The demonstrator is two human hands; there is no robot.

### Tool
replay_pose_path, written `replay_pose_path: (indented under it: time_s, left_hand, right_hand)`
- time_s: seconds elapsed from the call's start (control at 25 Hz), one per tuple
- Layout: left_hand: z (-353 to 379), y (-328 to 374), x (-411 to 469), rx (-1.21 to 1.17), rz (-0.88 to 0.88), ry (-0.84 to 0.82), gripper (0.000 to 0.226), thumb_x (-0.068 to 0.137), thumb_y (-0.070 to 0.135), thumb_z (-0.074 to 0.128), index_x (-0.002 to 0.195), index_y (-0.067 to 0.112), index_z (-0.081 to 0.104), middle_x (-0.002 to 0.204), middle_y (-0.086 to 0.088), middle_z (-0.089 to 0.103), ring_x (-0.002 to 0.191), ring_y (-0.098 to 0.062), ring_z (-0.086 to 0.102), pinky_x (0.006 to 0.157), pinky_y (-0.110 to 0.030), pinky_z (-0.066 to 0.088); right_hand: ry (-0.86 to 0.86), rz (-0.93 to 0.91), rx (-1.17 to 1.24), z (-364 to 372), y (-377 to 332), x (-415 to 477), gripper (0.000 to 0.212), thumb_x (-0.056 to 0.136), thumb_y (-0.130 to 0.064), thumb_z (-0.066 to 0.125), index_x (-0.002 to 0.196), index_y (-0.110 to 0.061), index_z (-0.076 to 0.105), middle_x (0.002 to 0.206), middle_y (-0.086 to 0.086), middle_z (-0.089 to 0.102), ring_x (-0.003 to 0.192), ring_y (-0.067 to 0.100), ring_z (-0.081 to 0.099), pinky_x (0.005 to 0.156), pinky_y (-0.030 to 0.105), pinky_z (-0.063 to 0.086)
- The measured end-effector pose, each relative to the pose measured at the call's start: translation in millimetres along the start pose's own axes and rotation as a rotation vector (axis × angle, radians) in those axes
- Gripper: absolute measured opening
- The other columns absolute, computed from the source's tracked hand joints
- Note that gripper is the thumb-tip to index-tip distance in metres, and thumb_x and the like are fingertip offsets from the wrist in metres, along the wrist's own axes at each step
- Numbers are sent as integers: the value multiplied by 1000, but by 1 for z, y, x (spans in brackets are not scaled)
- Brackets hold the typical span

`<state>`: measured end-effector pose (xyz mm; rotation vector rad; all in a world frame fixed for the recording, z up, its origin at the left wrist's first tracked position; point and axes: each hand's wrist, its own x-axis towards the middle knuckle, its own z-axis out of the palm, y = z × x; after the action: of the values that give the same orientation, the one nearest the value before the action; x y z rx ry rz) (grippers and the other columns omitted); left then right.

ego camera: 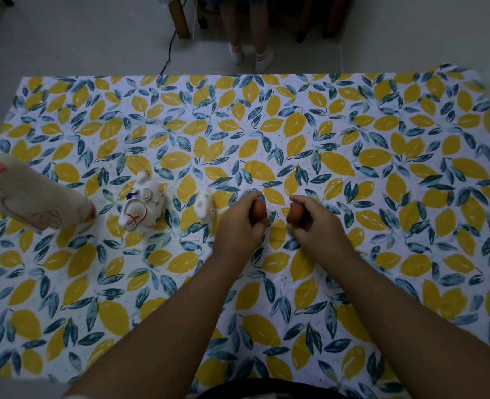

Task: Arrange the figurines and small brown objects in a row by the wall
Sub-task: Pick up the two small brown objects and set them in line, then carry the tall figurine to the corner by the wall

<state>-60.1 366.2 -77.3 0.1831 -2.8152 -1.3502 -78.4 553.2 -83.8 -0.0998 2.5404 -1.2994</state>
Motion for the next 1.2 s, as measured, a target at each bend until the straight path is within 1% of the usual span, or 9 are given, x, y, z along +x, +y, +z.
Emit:
replay_pose_path:
  time_s: [0.12,0.24,0.4,0.56,0.8,0.96,1.08,1.16,1.2]
  left_hand:
    - [-9,9,-7,15,36,-47,63,83,21,80,140,11,54,134,-6,61,124,-18,54,99,-28,44]
    - [-28,16,-22,47,98,-5,55,92,29,70,142,12,51,143,-5,55,135,-17,45,109,-34,40]
    - [-71,8,-47,151,58,78,54,99,35,58,147,14,45,153,-4,44,147,-20,29,117,-42,31]
    - [-138,-18,-73,228,-4,148,58,101,39,53,153,18,37,160,-1,34,150,-16,20,120,-37,21]
    - [-246,-91,-101,225,-119,274,64,100,47,50,154,17,33,160,-2,33,149,-16,23,120,-37,25]
    - [-310,-139,-86,173,-133,374,66,99,46,54,153,14,32,155,-6,40,143,-20,34,114,-37,34]
    - [-339,-162,-64,113,-171,319,70,97,45,57,153,11,30,156,-8,36,144,-22,31,115,-40,31]
    - [-351,-175,-50,31,-199,209,80,95,50,59,157,15,22,161,-7,29,147,-23,26,115,-46,31]
    - [-355,-178,-44,2,-190,154,84,93,50,61,158,17,18,162,-5,27,147,-22,25,115,-45,31]
  right_hand:
    - [5,-31,-42,-5,-14,-10,66,88,-25,76,147,-24,47,146,1,53,133,18,49,105,32,44]
    - [65,-164,-261,-3,-32,-22,58,94,-39,65,147,-21,47,149,1,51,143,22,40,113,46,39]
    - [36,-289,-460,24,-75,-37,55,98,-45,50,146,-18,49,153,3,48,150,24,30,121,51,22]
    - [-18,-404,-569,76,-129,-39,60,99,-48,38,152,-18,42,160,2,40,152,22,24,123,50,17]
    - [-109,-482,-626,172,-224,-38,67,101,-51,16,160,-17,21,169,1,18,156,19,5,124,42,-3]
    - [-152,-474,-683,232,-281,-19,70,103,-51,24,161,-14,7,170,4,5,156,20,-6,124,40,-9]
    - [-181,-284,-519,262,-310,-3,69,105,-39,37,161,-15,4,170,5,4,156,21,-3,124,38,-2]
    - [-225,-106,-343,275,-323,5,71,104,-35,42,161,-20,3,169,8,13,155,27,13,122,44,18]
    - [-253,-53,-240,280,-326,6,71,103,-34,44,161,-23,5,166,8,23,150,30,28,115,45,33]
